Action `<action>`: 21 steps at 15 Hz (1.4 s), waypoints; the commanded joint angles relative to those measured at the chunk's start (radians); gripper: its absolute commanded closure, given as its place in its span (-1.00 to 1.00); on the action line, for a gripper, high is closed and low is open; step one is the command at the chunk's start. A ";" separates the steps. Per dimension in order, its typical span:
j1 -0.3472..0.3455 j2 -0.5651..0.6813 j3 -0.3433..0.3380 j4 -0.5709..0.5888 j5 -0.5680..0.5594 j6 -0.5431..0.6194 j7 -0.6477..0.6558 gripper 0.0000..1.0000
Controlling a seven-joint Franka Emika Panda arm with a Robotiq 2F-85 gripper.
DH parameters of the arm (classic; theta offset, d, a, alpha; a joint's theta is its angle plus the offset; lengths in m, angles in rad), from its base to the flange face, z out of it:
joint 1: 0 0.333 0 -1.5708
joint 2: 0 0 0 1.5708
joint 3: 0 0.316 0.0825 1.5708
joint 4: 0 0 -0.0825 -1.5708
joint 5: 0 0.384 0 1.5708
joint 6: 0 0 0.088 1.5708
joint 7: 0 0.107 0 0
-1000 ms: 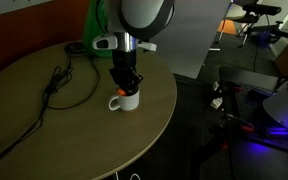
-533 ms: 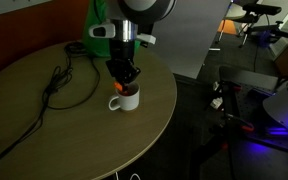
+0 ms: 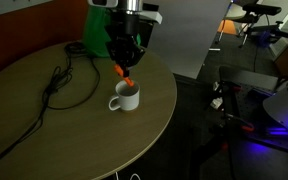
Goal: Put the marker in the mug on the table
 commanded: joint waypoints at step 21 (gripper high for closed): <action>0.176 -0.186 -0.211 -0.527 -0.983 0.380 0.271 0.90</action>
